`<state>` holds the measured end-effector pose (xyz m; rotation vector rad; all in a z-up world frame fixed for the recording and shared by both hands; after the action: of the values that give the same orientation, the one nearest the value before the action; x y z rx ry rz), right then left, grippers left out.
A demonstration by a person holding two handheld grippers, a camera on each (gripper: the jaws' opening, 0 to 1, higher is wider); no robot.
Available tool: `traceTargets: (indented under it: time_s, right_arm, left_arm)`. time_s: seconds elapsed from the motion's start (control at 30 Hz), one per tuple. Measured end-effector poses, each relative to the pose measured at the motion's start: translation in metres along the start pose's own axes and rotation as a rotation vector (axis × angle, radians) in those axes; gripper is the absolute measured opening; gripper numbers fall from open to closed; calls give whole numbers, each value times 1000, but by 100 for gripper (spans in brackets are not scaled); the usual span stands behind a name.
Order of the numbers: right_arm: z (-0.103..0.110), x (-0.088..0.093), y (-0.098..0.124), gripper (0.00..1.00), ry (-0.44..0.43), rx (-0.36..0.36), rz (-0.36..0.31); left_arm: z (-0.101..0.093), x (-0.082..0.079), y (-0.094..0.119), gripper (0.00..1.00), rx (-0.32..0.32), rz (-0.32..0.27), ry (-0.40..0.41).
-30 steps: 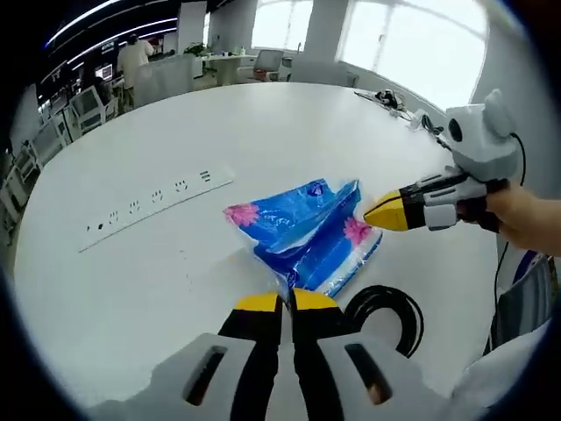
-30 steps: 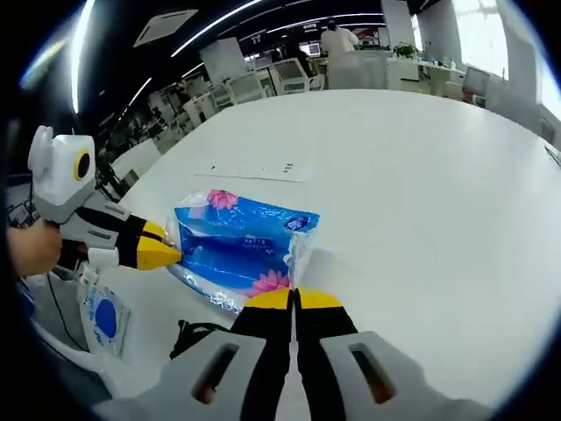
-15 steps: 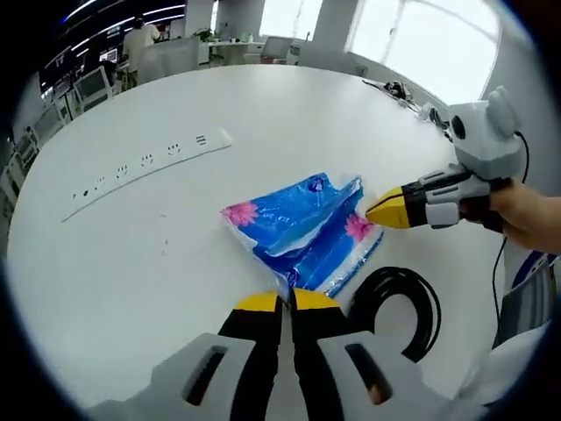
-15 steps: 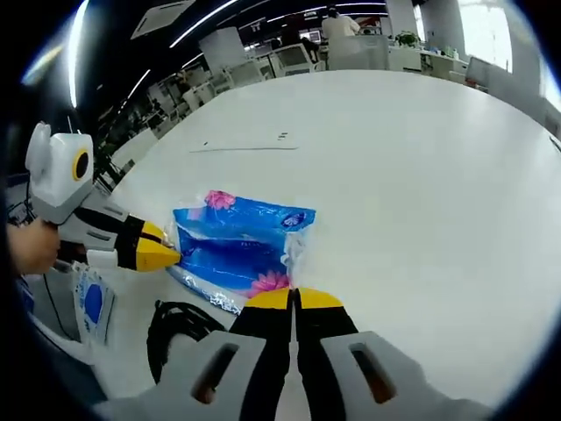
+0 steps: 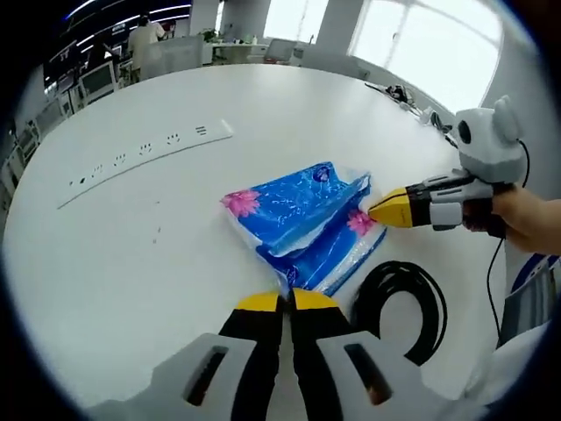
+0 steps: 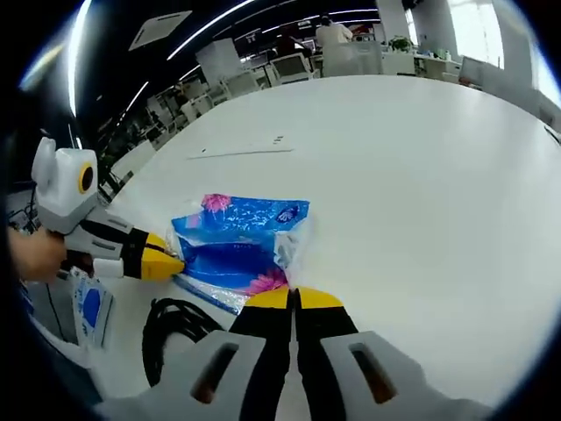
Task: Arrange the tabletop items into an orderly group along one side of the table until the central work area is clear of visible clutter.
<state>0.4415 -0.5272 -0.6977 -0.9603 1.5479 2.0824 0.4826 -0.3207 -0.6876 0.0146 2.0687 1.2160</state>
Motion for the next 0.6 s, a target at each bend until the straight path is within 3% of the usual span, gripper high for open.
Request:
traceTargets:
  time_s: [0.17, 0.3, 0.53, 0.6]
  right_arm:
    - [1, 0, 0, 0, 7, 7, -3]
    - [3, -1, 0, 0, 17, 21, -2]
    - [5, -2, 0, 0, -3, 35, 8]
    - [6, -2, -1, 0, 32, 33, 9]
  left_arm:
    - [1, 7, 2, 0, 2, -54, 21]
    - [-1, 8, 1, 0, -9, -73, -54]
    - [-1, 10, 0, 0, -11, -96, -73]
    - [-1, 11, 1, 3, -5, -104, -111]
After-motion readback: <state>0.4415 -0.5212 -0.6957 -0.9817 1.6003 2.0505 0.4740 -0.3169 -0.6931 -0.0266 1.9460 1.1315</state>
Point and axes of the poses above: the point that each gripper's makers call its tool centre point, and the gripper's own axes: y roughly backward along the fingers, z roughly to its left, x roughly out of its underside, the point moved 10 cm from there along y, roughly backward along the fingers, and after that the axes turned 9 degrees about y, right-handed, at the moved point
